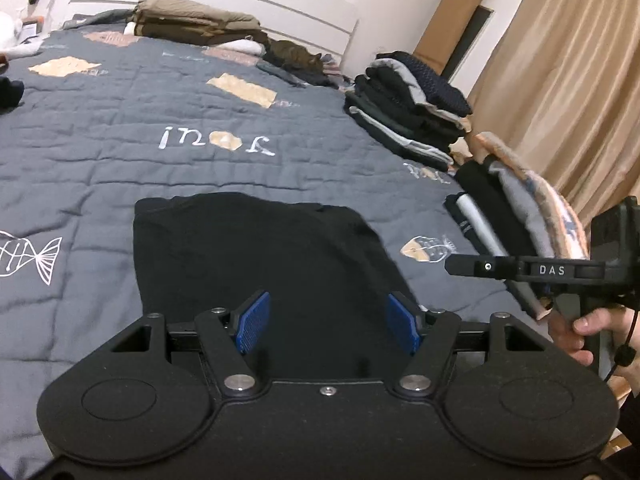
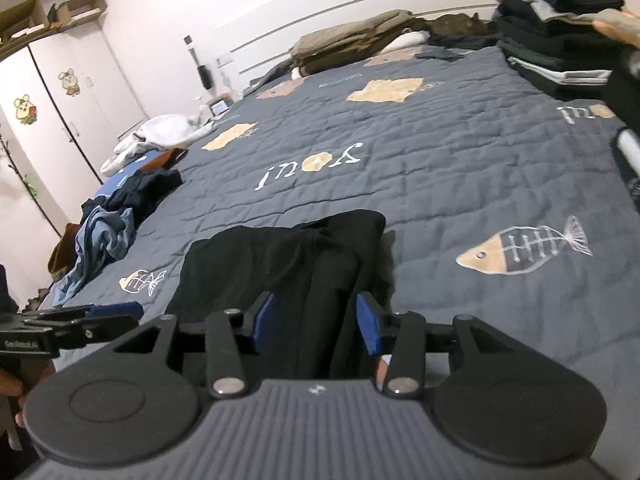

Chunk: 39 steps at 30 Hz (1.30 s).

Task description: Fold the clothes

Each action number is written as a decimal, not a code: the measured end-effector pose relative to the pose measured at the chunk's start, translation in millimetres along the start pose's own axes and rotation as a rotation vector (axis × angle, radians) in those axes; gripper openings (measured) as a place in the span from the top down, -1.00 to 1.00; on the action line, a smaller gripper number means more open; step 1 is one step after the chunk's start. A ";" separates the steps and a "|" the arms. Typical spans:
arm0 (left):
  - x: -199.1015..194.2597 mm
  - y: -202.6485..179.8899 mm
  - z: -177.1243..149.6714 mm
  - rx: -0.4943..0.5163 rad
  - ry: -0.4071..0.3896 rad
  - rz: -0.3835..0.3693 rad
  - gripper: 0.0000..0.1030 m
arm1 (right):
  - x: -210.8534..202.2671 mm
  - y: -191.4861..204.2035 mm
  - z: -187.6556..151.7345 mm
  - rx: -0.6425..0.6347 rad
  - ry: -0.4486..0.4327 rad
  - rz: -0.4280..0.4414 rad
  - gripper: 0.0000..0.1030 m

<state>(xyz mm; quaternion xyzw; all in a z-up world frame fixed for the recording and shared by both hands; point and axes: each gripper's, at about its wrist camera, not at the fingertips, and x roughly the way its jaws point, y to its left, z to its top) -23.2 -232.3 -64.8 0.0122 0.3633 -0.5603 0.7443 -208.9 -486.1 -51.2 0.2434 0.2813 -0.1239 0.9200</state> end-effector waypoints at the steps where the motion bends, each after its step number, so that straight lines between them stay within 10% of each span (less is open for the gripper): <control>1: 0.4 2.5 0.1 -0.012 0.000 -0.006 -0.24 | 5.1 -0.8 1.7 -0.005 0.006 0.000 0.12; 30: -17.4 27.4 7.2 -0.088 -0.041 0.061 -0.24 | 108.9 -13.5 35.9 0.116 0.044 0.000 0.01; 34: -17.8 26.7 9.4 -0.090 -0.041 0.071 -0.24 | 113.0 -11.6 36.3 0.129 0.061 0.016 0.62; 39: -18.7 25.8 11.1 -0.086 -0.044 0.070 -0.24 | 92.0 -20.2 47.5 0.199 -0.069 0.063 0.81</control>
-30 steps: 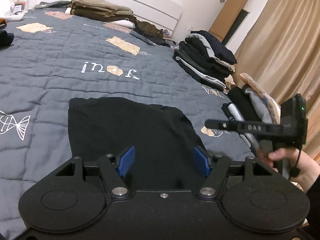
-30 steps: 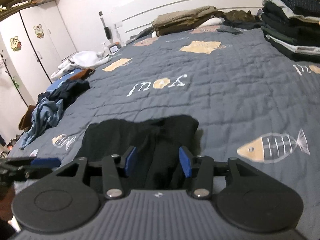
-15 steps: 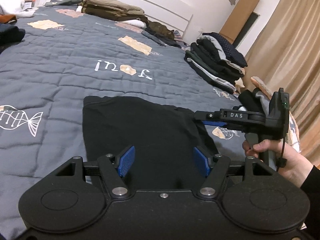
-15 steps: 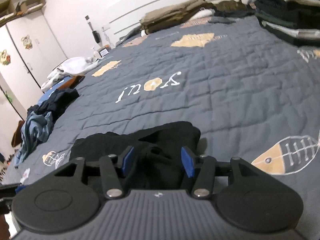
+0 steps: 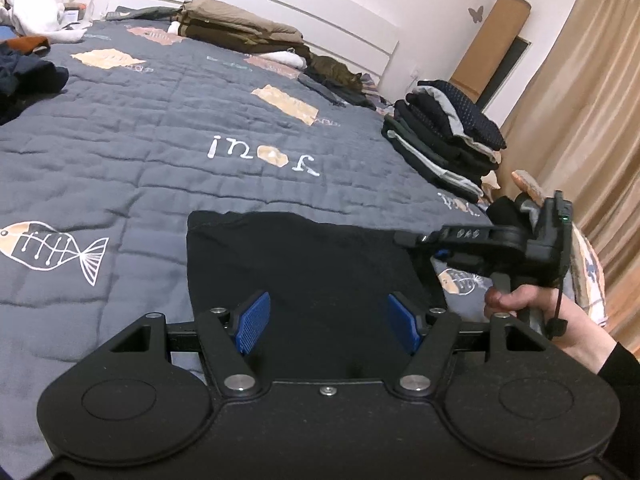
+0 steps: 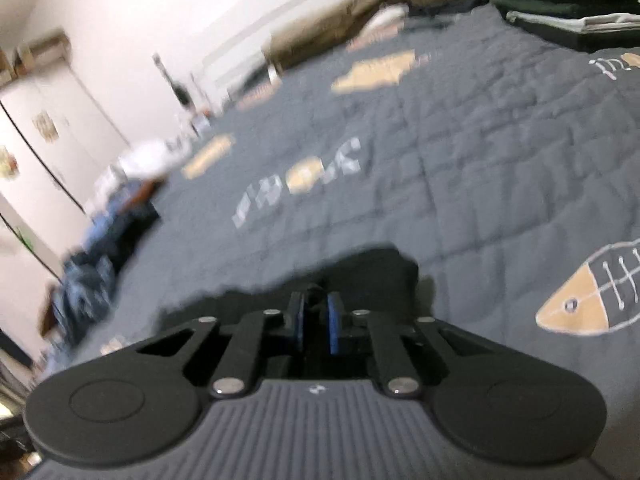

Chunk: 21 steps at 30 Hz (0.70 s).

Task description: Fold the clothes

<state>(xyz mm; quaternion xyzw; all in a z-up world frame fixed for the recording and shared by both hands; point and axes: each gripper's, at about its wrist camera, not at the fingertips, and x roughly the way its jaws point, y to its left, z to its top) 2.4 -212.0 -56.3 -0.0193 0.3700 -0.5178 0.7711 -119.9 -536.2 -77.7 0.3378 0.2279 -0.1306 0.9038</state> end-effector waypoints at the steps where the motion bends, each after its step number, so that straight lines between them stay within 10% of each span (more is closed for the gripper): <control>1: -0.2 -0.2 0.3 0.001 -0.001 0.000 -0.24 | -4.3 0.3 2.4 -0.006 -0.030 0.003 0.88; 4: -0.8 -0.8 1.4 0.003 -0.003 -0.001 -0.24 | -11.9 -0.4 5.7 -0.058 -0.102 -0.025 0.96; 11: -2.1 -2.2 3.8 0.010 -0.007 -0.002 -0.24 | 3.2 -11.6 -3.1 -0.070 0.033 -0.004 0.82; 15: -3.6 -3.6 4.9 0.013 -0.012 0.002 -0.24 | -8.0 -8.6 -1.3 -0.092 0.017 0.020 0.22; 21: -4.0 -5.4 3.3 0.016 -0.012 -0.004 -0.24 | -6.9 -11.6 -7.9 -0.118 0.069 -0.001 0.07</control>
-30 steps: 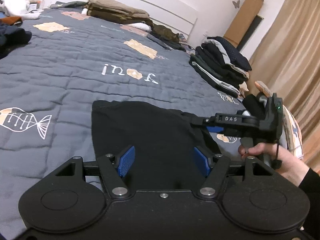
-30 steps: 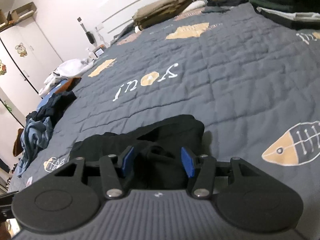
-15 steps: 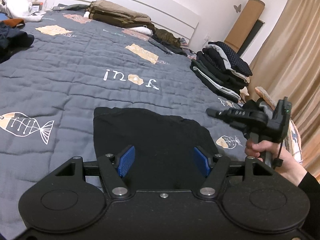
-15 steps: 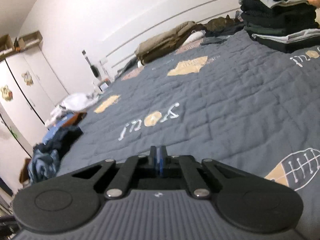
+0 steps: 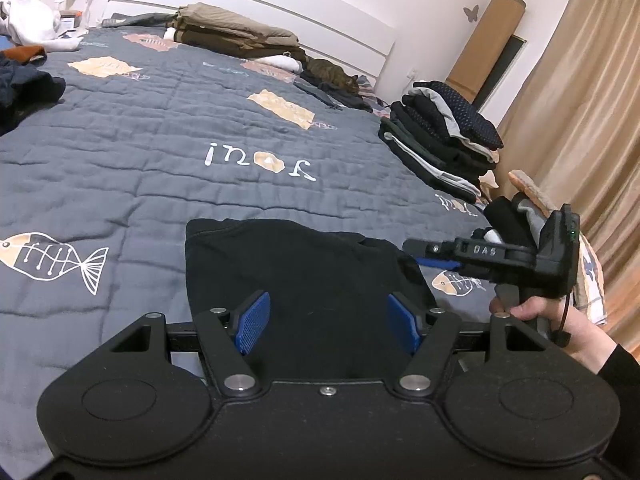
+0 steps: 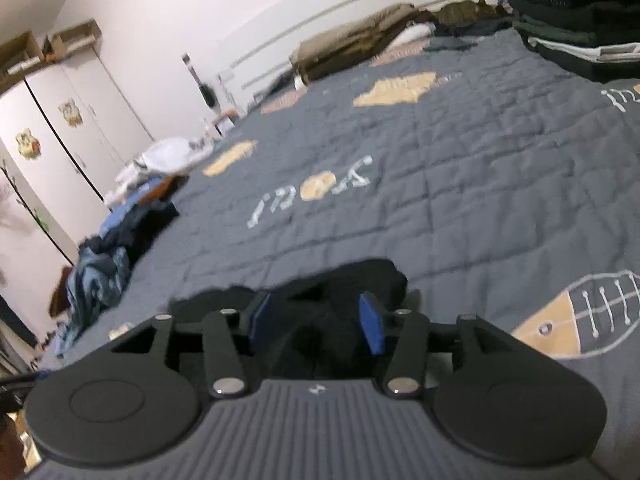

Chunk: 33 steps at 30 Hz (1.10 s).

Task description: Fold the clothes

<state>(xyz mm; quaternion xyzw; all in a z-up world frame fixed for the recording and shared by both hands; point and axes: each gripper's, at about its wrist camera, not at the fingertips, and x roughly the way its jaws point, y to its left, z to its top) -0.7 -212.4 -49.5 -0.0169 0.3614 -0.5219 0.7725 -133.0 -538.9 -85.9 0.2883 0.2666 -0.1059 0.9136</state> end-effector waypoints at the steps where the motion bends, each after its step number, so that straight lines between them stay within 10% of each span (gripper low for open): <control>1: 0.4 -0.4 -0.4 0.002 -0.001 -0.003 -0.24 | 2.2 0.0 -2.6 -0.001 0.014 -0.003 0.07; 3: 3.0 0.3 -1.0 0.001 0.003 -0.004 -0.24 | 5.6 0.3 -7.8 -0.003 0.034 -0.007 0.12; 7: 8.6 2.2 -2.5 -0.002 0.013 -0.002 -0.25 | 5.7 2.3 -10.6 0.018 0.038 -0.021 0.88; 15: 17.8 8.9 -2.3 -0.020 0.011 -0.007 -0.25 | -21.7 9.5 2.1 0.016 -0.105 0.041 0.90; 33: 63.1 78.1 22.8 -0.112 0.011 0.076 -0.31 | 7.7 -9.4 -17.9 0.013 -0.012 -0.023 0.70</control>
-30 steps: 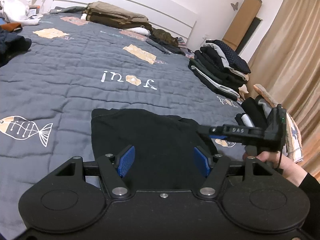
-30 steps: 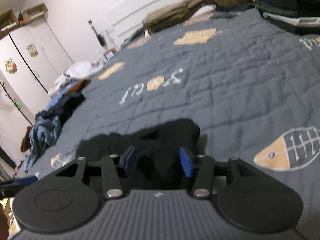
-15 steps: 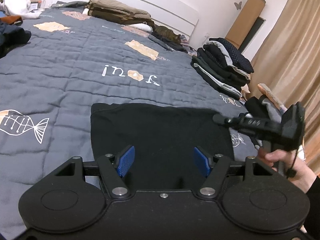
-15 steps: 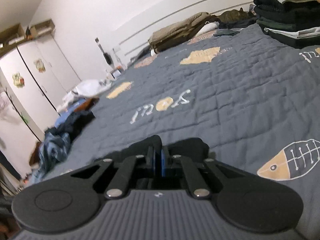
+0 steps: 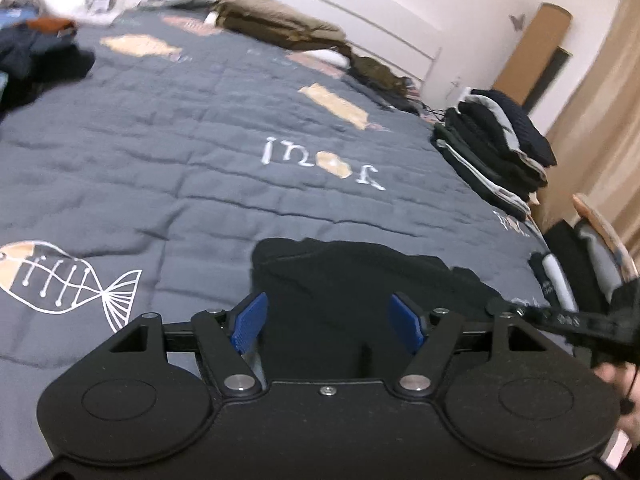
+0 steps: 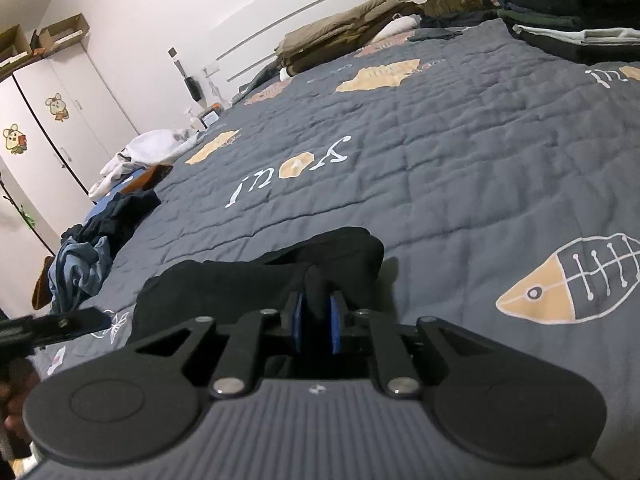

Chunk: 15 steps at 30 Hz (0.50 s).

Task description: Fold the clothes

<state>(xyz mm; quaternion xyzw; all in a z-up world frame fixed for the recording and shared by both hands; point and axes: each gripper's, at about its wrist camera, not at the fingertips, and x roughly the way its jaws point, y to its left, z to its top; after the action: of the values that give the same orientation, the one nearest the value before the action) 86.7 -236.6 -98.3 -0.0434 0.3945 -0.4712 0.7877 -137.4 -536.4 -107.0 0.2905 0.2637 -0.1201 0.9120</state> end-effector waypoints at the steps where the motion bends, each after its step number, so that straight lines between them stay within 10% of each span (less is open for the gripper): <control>1: 4.4 5.5 0.5 -0.016 0.008 -0.001 -0.32 | 0.4 -0.3 0.1 0.005 0.001 0.002 0.69; 10: 47.3 35.4 4.5 -0.182 0.108 -0.115 -0.24 | 4.6 -0.3 -1.2 0.011 0.009 -0.001 0.65; 13: 42.9 41.3 2.8 -0.168 0.067 -0.124 0.68 | 4.6 0.1 -1.4 0.004 0.005 -0.003 0.65; 15: 33.7 37.7 4.2 -0.111 0.006 -0.132 0.77 | 3.8 0.8 -1.2 -0.002 -0.006 0.000 0.65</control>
<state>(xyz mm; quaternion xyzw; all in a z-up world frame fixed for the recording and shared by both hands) 124.5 -243.2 -131.6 -0.1116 0.4188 -0.4994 0.7502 -134.5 -535.3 -109.5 0.2893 0.2609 -0.1209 0.9130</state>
